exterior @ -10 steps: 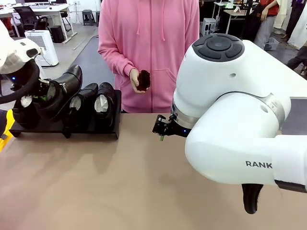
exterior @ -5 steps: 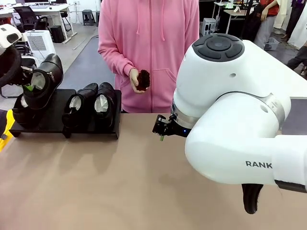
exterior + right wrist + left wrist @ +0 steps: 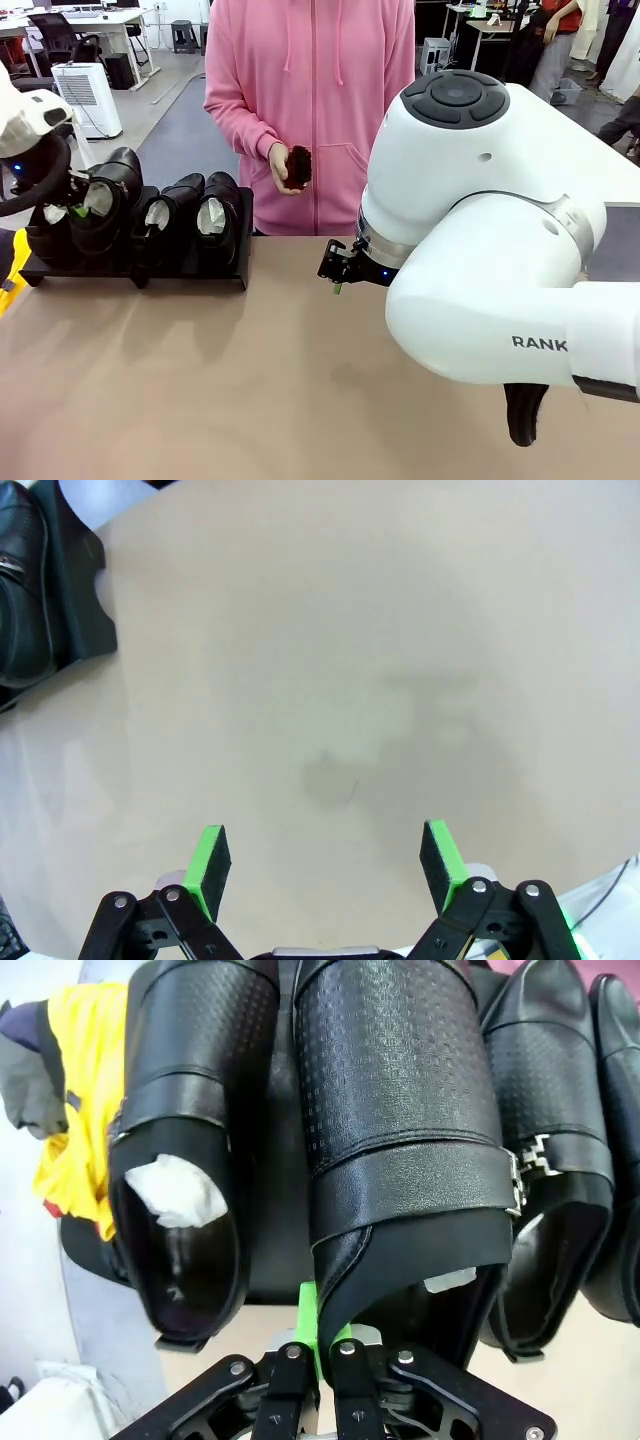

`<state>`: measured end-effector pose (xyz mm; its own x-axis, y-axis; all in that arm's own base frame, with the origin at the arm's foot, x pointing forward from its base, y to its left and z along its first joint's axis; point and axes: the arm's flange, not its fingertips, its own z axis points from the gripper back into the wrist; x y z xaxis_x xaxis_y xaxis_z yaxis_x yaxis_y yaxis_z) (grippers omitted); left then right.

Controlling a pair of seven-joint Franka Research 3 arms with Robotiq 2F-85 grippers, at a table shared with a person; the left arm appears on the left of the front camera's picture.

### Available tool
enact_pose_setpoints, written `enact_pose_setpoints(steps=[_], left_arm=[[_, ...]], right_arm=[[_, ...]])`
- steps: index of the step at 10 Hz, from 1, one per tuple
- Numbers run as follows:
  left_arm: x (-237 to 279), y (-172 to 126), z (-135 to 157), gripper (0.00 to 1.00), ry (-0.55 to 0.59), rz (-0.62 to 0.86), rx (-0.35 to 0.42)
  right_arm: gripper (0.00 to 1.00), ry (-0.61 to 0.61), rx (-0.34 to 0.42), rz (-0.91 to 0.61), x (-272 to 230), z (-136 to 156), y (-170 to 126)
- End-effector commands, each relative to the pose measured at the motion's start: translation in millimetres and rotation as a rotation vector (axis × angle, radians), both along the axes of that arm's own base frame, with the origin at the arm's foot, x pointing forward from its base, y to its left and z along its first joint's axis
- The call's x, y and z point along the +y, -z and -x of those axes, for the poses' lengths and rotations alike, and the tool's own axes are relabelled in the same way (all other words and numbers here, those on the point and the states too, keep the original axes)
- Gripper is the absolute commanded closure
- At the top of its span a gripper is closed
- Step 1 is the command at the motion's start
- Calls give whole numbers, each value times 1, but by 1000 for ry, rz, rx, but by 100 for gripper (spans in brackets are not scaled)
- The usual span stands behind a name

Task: Organize the shoes by placing them on the stand.
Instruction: Place the Shoe from the middle of the table onto the Shoes Stand.

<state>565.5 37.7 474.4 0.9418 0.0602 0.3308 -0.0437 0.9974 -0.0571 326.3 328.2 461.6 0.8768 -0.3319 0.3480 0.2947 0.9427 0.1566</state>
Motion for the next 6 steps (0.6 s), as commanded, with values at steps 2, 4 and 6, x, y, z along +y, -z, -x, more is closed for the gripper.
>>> enact_pose_setpoints(steps=[2, 4, 6], left_arm=[[-4, 12, -10, 100, 2, -12, 7], [-3, 21, -13, 87, -29, -2, 9], [-4, 23, -16, 49, -36, -13, -21]], right_arm=[[0, -18, 9, -15, -2, -3, -3], [0, -18, 9, -15, -2, -3, -3], [0, -18, 9, -15, -2, -3, -3]])
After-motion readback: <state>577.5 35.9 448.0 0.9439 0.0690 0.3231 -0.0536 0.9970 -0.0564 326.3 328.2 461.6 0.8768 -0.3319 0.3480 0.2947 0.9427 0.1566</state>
